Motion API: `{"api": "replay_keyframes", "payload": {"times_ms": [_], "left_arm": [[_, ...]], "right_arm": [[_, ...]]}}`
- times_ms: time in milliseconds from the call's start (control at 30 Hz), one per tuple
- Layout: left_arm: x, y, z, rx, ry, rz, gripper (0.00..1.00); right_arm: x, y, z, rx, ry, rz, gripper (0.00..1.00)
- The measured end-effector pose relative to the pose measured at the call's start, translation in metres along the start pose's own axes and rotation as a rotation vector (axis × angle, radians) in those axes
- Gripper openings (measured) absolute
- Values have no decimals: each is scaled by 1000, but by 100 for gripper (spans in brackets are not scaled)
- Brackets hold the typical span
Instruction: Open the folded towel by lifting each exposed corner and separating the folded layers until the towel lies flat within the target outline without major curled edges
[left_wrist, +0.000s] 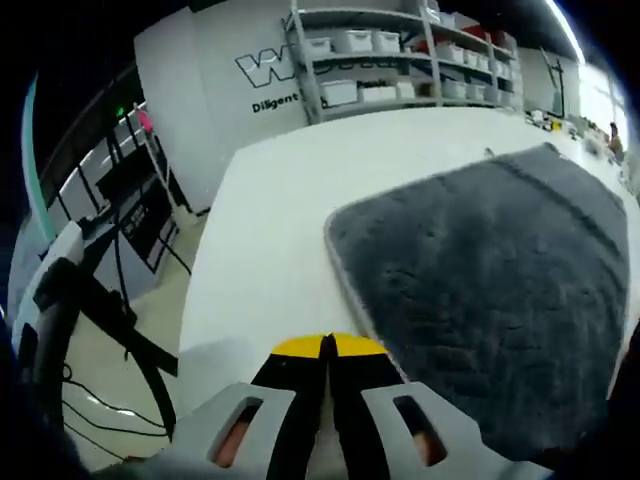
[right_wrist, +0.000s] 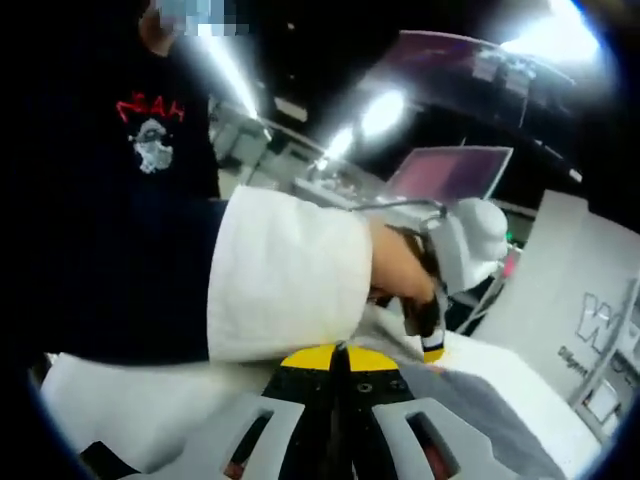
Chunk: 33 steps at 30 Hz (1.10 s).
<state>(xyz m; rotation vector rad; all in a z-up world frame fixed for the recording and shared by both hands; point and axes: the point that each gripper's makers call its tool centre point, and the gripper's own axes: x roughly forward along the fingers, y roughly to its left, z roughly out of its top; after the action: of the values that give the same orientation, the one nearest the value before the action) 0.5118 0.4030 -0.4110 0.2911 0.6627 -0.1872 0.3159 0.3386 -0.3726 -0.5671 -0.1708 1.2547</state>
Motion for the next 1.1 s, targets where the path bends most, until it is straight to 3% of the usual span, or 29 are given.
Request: {"api": "replay_keyframes", "payload": {"times_ms": [33,67,233,367,533,633,733,900,1000,1100], "left_arm": [[1,-9,0,-35,-10,-57,1],[1,-11,5,-55,-32,-65,1],[-1,-14,15,-33,-67,-72,2],[-2,-13,20,-43,-103,-87,6],[-6,-26,34,-121,-181,-196,10],[-12,-28,42,-108,-224,-209,11],[-20,-40,46,-118,-242,-284,12],[-28,-41,57,-134,-280,-303,12],[-27,-43,56,-135,-273,-307,12],[-25,-42,55,-136,-263,-295,12]], "right_arm": [[0,-1,-1,0,3,-2,0],[2,-3,-2,6,7,0,0],[1,3,-5,-3,18,25,0],[-7,7,-4,24,12,54,6],[-23,2,2,108,-29,73,6],[-27,-7,0,117,-35,49,6],[-23,-23,-4,133,-32,10,4],[-14,-37,-15,156,-2,-41,0],[-1,-33,-16,132,16,-36,0],[8,-24,-13,29,34,-25,0]]}}
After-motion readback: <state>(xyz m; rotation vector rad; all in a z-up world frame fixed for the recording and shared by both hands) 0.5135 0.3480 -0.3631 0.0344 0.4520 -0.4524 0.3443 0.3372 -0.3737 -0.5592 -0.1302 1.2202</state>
